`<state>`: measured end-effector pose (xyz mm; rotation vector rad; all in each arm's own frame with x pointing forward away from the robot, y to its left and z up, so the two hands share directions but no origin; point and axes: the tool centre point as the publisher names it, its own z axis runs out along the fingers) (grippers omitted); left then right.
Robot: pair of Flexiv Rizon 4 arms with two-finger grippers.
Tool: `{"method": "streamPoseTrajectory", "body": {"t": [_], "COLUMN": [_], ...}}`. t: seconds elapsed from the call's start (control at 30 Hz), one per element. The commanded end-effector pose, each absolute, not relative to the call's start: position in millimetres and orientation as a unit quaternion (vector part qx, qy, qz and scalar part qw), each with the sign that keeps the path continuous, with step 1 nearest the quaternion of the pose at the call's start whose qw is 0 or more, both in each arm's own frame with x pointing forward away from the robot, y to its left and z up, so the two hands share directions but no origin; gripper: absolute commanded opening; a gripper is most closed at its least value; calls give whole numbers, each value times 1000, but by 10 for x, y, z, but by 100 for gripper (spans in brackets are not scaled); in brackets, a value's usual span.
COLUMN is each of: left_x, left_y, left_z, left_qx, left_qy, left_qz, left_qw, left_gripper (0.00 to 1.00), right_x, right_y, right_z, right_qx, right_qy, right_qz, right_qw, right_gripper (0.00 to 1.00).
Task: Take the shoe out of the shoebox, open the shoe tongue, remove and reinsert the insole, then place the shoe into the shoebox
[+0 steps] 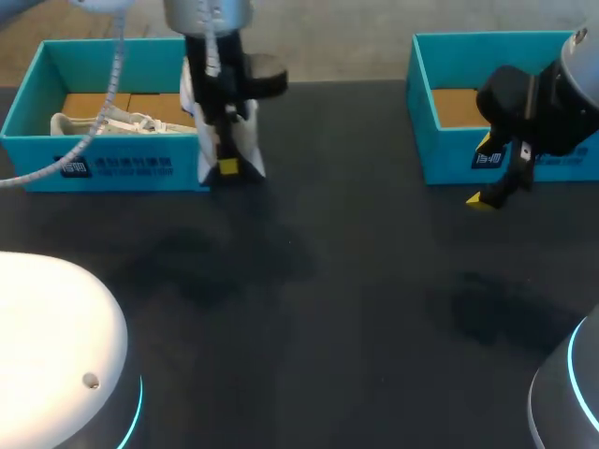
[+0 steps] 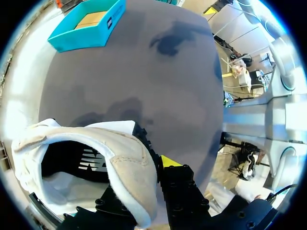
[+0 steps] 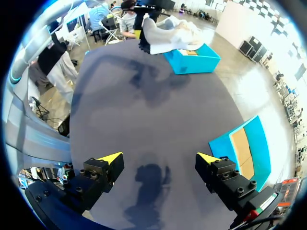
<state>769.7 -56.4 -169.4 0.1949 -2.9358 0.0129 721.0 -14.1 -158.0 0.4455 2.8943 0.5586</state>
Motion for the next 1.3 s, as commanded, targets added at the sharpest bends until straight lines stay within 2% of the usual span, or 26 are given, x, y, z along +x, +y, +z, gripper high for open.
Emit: {"method": "streamPoseTrajectory", "body": {"t": [0.03, 0.67, 0.97, 1.3], "left_x": [7787, 8346, 8689, 8954], "left_y": [-235, 946, 1515, 1874], "left_z": [-1671, -1805, -1852, -1947], "left_qx": [66, 83, 143, 179], "left_qy": [-993, -989, -983, -977], "left_qz": [18, 32, 30, 28], "left_qw": [101, 114, 111, 113], "left_gripper": [0, 0, 0, 0], "right_x": [7226, 7226, 7226, 7226], "right_y": [-131, -131, -131, -131], "right_z": [-1589, -1589, -1589, -1589], "right_qx": [149, 149, 149, 149], "right_qy": [968, 968, 968, 968], "right_qz": [186, 186, 186, 186], "right_qw": [79, 79, 79, 79], "right_gripper": [100, 100, 100, 100]}}
